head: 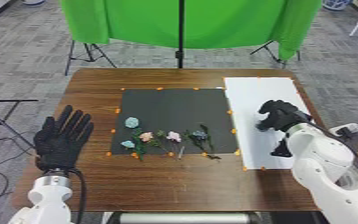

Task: Arrange flowers

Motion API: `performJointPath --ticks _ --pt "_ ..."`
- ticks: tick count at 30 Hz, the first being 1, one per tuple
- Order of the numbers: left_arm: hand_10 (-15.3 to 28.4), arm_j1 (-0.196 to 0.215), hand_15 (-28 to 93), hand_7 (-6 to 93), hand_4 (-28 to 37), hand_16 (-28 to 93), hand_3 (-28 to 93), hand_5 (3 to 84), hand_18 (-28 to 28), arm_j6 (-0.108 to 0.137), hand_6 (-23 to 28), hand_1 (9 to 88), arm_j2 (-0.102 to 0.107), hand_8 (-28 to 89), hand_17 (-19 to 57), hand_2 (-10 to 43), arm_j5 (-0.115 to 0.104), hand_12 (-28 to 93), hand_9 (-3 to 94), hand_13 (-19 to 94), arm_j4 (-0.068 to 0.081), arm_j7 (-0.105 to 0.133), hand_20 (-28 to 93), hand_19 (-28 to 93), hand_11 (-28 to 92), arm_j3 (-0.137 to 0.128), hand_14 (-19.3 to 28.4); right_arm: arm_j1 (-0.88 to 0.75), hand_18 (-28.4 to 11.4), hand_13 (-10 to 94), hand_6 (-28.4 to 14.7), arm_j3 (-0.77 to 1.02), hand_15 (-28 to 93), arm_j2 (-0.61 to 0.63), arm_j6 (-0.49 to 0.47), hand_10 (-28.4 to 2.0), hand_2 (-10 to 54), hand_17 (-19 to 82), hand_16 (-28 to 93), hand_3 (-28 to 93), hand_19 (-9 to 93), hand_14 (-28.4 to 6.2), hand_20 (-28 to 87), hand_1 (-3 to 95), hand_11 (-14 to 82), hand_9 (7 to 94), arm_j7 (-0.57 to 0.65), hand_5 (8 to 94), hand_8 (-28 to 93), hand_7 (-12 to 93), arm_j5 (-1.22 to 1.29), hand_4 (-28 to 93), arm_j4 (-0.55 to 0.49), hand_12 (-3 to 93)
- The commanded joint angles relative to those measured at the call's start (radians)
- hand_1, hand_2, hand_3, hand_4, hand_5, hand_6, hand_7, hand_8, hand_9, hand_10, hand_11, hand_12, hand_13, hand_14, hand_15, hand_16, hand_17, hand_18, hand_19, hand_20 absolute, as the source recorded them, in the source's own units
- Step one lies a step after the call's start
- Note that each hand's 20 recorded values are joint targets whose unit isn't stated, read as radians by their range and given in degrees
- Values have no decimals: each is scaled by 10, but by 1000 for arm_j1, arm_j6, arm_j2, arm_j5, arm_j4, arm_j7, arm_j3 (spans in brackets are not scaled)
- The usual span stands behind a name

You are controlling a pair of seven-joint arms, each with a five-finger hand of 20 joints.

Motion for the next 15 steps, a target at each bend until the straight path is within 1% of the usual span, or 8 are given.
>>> performJointPath --ticks 1,4,5,6,7,8,12,15 --pt "160 -4 358 110 -283 -78 792 390 149 5 94 280 -10 -100 -97 93 1 90 343 256 9 -17 114 368 196 13 166 -1 -204 476 -24 -59 380 -4 84 -141 -95 257 151 275 797 -118 297 732 153 495 -9 522 -139 184 -53 -283 34 159" --pt "160 -2 359 110 -283 -77 792 391 149 9 95 280 -12 -100 -96 93 0 90 343 256 8 -20 115 368 197 12 166 13 -200 550 -12 -69 463 -10 105 -130 -95 277 183 404 823 -98 318 703 228 574 -25 591 -161 243 -50 -283 56 175" --pt "160 0 359 110 -283 -77 792 391 149 8 95 281 -12 -100 -97 93 -6 90 344 256 7 -20 115 368 197 11 166 18 -200 581 -7 -73 469 -10 111 -126 -95 289 239 350 835 -87 328 738 247 607 -11 618 -139 267 -25 -283 56 187" --pt "160 1 360 110 -283 -77 793 391 149 4 95 280 -13 -100 -96 93 -12 89 344 256 8 -20 115 368 197 9 166 20 -198 612 -6 -73 474 -11 116 -119 -95 300 293 301 847 -74 348 778 199 666 -15 640 -95 300 -33 -282 59 256" --pt "160 1 360 109 -283 -77 792 392 149 7 96 280 -13 -100 -96 93 -15 89 344 256 7 -20 115 368 197 9 166 20 -198 638 -7 -72 491 -10 125 -109 -95 314 336 290 863 -65 375 797 140 728 -18 663 -64 340 -36 -282 58 335" --pt "160 2 361 109 -283 -77 792 392 149 8 96 280 -14 -100 -97 94 -14 89 344 256 7 -19 115 369 197 9 166 18 -198 650 -7 -70 514 -7 139 -105 -95 323 354 321 873 -64 389 789 131 757 -18 677 -50 368 -29 -282 51 375" --pt "160 10 361 108 -283 -78 792 393 149 7 96 280 -13 -100 -97 94 -15 89 344 256 5 -15 115 370 197 4 166 18 -201 665 -6 -74 557 1 169 -104 -95 333 366 431 885 -69 407 746 162 782 -37 689 -39 419 -13 -283 -15 426" --pt "160 5 362 108 -283 -78 793 394 149 6 96 280 -11 -100 -97 93 -15 89 345 257 6 -20 115 370 197 4 166 13 -203 666 -7 -84 559 3 192 -105 -95 335 367 446 886 -70 409 738 165 782 -69 692 -42 421 60 -283 -71 429"
